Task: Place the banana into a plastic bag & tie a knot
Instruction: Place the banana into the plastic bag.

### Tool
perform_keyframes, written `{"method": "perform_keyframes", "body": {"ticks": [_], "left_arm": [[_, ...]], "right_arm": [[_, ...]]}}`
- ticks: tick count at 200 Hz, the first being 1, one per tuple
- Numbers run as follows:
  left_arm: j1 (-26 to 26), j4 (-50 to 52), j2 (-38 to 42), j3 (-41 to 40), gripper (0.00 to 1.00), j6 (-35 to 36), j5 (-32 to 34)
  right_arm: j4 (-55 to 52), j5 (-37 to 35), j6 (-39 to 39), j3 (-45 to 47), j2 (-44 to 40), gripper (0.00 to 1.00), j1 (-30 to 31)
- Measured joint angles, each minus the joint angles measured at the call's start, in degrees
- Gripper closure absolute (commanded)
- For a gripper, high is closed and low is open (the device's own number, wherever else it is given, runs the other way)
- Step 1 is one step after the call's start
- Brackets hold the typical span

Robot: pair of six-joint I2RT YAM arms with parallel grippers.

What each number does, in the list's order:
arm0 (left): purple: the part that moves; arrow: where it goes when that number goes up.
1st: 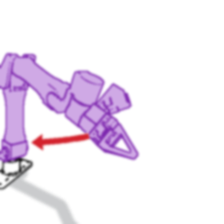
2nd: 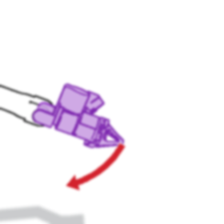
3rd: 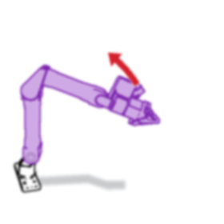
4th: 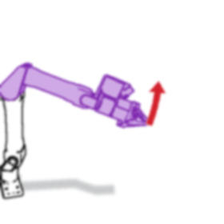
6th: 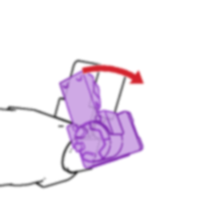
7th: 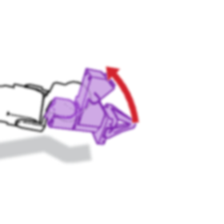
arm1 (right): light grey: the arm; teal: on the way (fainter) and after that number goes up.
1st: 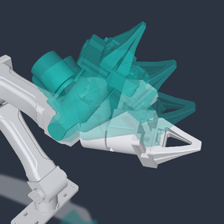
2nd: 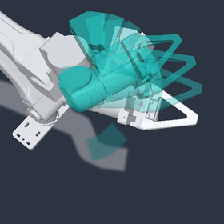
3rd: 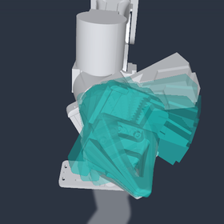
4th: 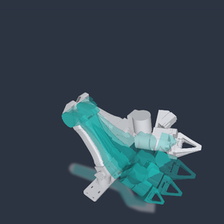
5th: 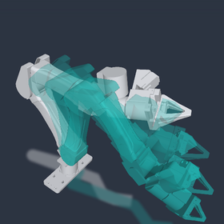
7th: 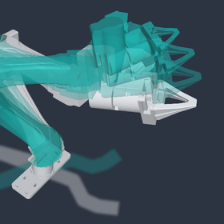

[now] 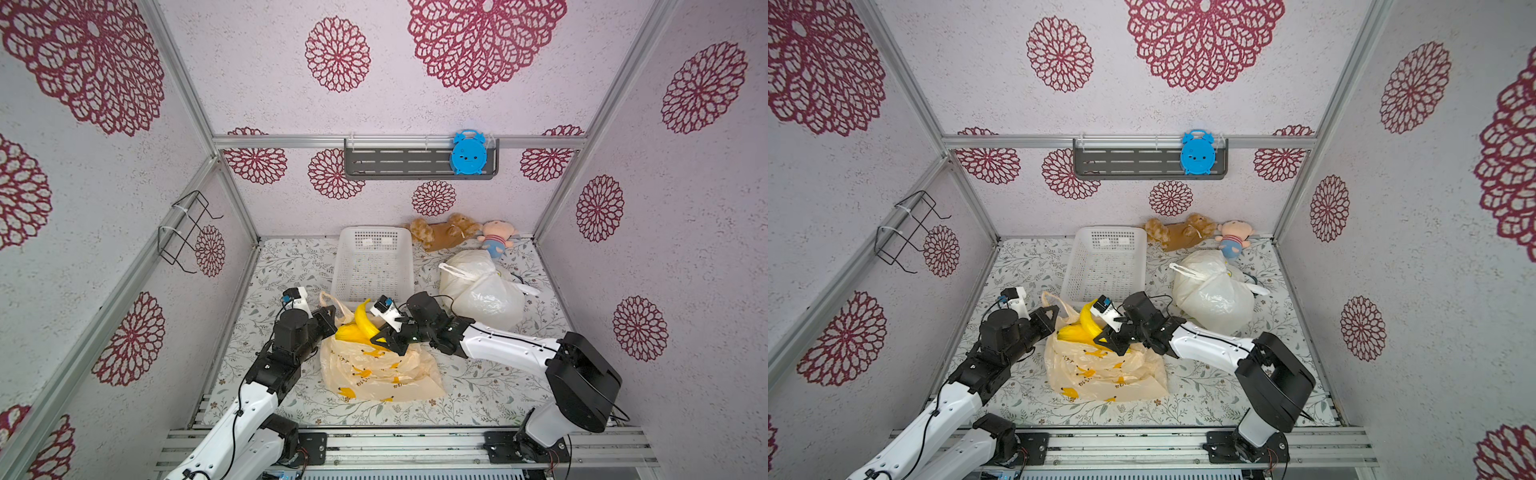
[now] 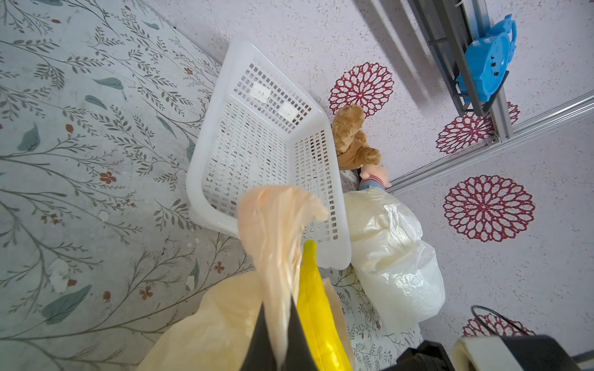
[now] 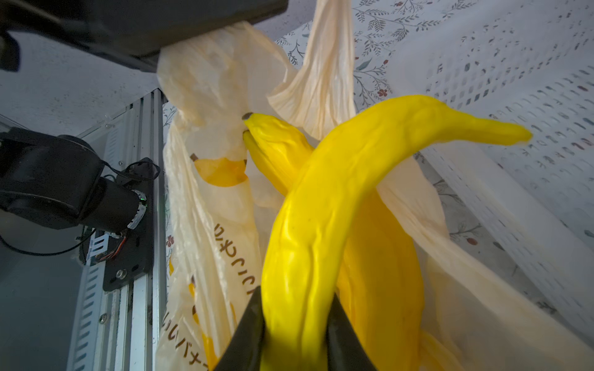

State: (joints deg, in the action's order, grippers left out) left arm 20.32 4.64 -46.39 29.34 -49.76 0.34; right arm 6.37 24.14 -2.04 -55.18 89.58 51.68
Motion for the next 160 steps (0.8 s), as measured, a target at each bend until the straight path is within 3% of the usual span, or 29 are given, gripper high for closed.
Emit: {"method": "perform_keyframes", "body": {"ticks": [51,108,160], "left_arm": [[0.0,-1.0,-0.2,-0.1,1.0,0.0,-1.3],[0.0,-1.0,-0.9,0.0,1.0,0.2,-2.4],[0.0,-2.4,-0.9,0.0,1.0,0.5,-3.3]], "right_arm": [[-3.2,-3.7,4.1,-1.6,1.2,1.0,4.7],[-5.6,-12.5,8.1,-2.0,1.0,1.0,10.6],[-11.0,-9.2,10.0,-5.0,0.5,1.0,10.9]]}}
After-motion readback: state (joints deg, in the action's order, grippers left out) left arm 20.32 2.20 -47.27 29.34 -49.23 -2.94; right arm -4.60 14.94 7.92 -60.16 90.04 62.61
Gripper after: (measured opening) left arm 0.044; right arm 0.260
